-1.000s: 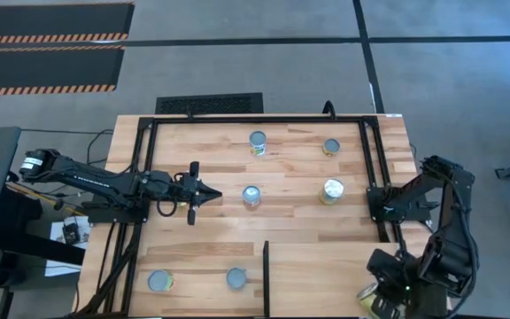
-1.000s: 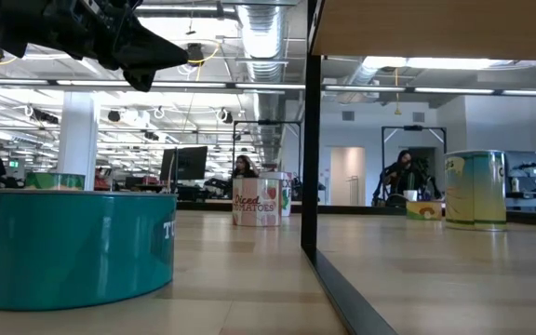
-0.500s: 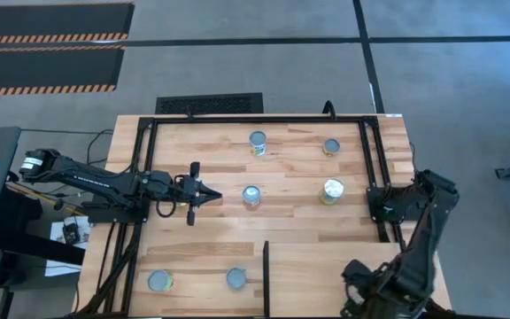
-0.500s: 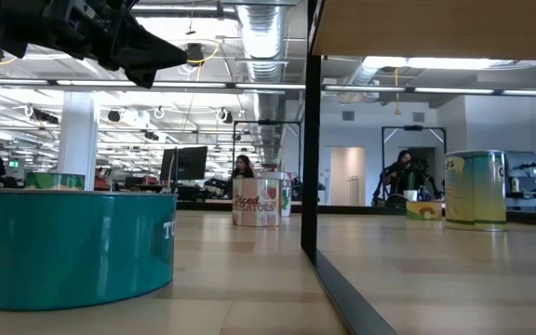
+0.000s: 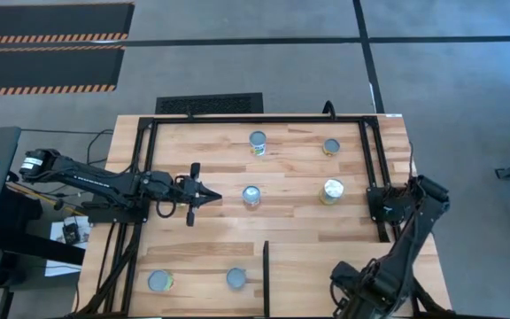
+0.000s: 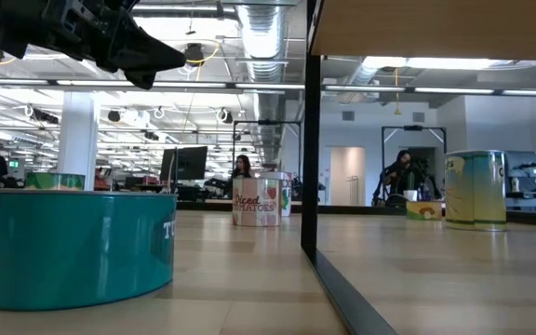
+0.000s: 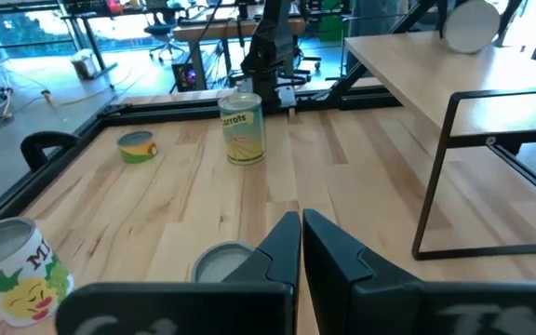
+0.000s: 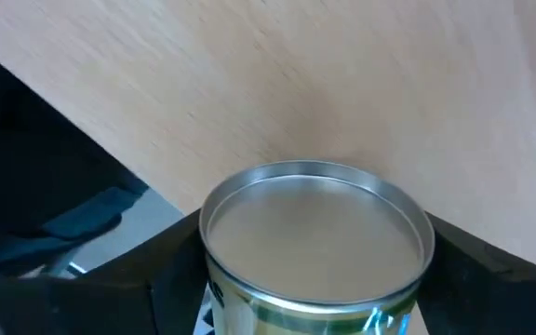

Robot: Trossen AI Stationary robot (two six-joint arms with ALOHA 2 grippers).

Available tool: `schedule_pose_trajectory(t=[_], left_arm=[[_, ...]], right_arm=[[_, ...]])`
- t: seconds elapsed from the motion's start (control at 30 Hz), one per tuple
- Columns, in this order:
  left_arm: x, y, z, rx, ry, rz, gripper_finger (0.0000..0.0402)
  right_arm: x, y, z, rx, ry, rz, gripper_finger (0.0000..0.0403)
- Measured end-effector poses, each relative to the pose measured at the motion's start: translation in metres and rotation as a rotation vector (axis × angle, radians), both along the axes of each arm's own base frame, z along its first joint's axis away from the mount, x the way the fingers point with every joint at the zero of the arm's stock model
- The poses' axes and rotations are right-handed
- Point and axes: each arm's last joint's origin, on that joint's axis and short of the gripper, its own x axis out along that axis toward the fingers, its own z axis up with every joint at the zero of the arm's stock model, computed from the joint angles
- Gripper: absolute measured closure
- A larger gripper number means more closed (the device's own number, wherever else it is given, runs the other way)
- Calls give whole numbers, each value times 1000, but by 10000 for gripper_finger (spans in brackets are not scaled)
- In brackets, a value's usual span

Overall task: Pick and place cans onto a shelf
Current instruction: Put the canned oranges on the shelf

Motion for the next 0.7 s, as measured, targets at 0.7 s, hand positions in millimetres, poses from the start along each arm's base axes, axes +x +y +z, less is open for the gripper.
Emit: schedule_pose_trajectory(t=[0.7], left_arm=[[0,0,0,-6,-1,3,395]], right_arm=[[6,-1,15,-685,-905,101,94]])
